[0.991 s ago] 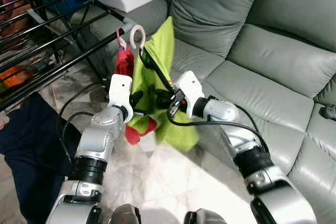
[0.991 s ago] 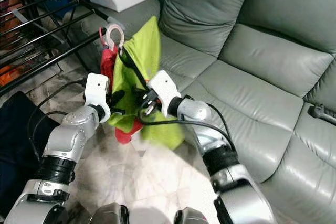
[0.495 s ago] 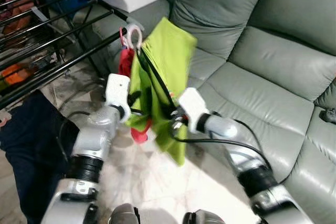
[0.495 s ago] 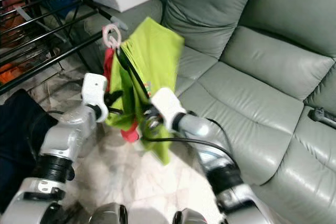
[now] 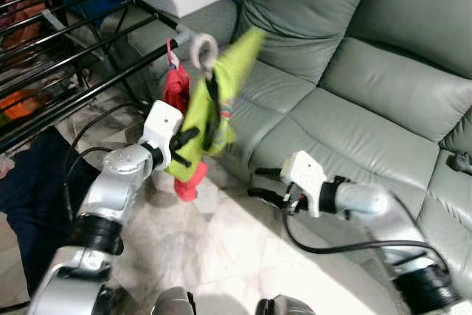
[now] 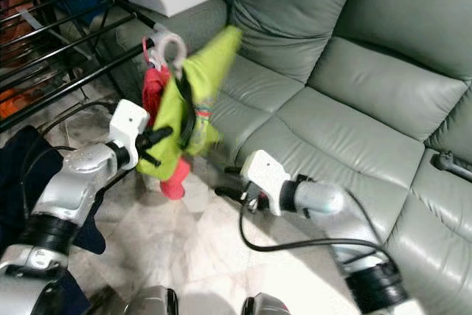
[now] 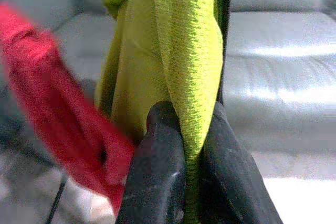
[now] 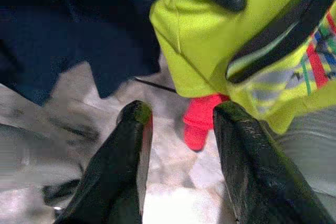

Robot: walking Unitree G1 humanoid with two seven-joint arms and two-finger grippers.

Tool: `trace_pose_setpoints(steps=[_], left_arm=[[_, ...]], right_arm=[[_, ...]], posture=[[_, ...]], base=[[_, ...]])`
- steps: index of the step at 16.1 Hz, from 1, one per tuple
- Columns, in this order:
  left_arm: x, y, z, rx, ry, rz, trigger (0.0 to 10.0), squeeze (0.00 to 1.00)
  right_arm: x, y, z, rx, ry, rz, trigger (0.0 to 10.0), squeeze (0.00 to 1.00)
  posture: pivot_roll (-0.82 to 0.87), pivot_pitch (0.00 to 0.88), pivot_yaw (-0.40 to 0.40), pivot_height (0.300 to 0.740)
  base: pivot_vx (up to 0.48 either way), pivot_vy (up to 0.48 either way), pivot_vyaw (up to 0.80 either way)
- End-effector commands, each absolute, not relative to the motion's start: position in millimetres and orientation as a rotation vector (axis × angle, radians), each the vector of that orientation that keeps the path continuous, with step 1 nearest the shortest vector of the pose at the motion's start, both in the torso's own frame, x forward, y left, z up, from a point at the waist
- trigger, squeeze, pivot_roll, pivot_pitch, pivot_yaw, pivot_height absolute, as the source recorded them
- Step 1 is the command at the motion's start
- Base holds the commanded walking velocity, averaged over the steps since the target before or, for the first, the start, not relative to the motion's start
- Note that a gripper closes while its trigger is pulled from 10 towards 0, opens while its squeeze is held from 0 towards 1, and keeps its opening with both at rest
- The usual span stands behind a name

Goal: Hang hanger

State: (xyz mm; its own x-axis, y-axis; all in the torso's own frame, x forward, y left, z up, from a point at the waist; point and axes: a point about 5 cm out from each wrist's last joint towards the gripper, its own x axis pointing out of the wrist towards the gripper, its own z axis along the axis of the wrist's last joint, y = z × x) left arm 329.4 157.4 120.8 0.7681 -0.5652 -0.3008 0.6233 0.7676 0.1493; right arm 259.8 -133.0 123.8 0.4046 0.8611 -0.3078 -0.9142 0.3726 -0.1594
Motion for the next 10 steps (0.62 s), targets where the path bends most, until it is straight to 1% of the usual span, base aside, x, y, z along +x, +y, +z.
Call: trace_pose_setpoints(steps=[1, 2, 3, 4, 5, 6, 7, 9, 10], left_arm=[[321, 152, 136, 0.319, 0.175, -0.836, 0.0, 0.0], [316, 154, 135, 0.337, 0.185, -0.895, 0.0, 0.0], [315, 155, 135, 0.338, 0.189, -0.91, 0.0, 0.0], [312, 158, 134, 0.379, 0.189, -0.972, 0.0, 0.0], [310, 158, 133, 0.387, 0.187, -0.994, 0.0, 0.0], [302, 160, 127, 0.406, 0.198, -1.074, 0.0, 0.0], [296, 163, 119, 0.453, 0.226, -1.118, 0.0, 0.0], [289, 164, 111, 0.492, 0.25, -1.173, 0.0, 0.0], [282, 164, 106, 0.508, 0.267, -1.233, 0.0, 0.0]], right_arm=[[266, -142, 157, -0.311, 0.099, 1.158, 10.0, 1.0], [269, -148, 173, -0.315, 0.059, 1.161, 10.0, 1.0], [270, -150, 179, -0.318, 0.047, 1.16, 10.0, 1.0], [276, -164, 197, -0.336, 0.041, 1.145, 10.0, 1.0], [277, -169, 201, -0.343, 0.045, 1.141, 10.0, 1.0], [280, -188, 202, -0.415, 0.091, 1.109, 10.0, 1.0], [279, -198, 201, -0.437, 0.142, 1.108, 10.0, 1.0], [275, -206, 196, -0.436, 0.213, 1.132, 10.0, 1.0], [271, -213, 191, -0.429, 0.281, 1.161, 10.0, 1.0]], posture=[[-0.06, 0.024, -0.026, 0.74], [-0.08, 0.034, -0.018, 0.74], [-0.08, 0.034, -0.018, 0.74], [-0.08, 0.034, -0.016, 0.74], [-0.09, 0.034, -0.015, 0.74], [-0.09, 0.035, -0.015, 0.74], [-0.09, 0.035, -0.015, 0.74], [-0.09, 0.038, -0.013, 0.74], [-0.09, 0.038, -0.013, 0.74]], base=[[0.0, 0.0, 0.0], [0.0, 0.0, 0.0], [0.0, 0.0, 0.0], [0.0, 0.0, 0.0], [0.0, 0.0, 0.0], [0.0, 0.0, 0.0], [0.0, 0.0, 0.0], [0.0, 0.0, 0.0], [0.0, 0.0, 0.0]])
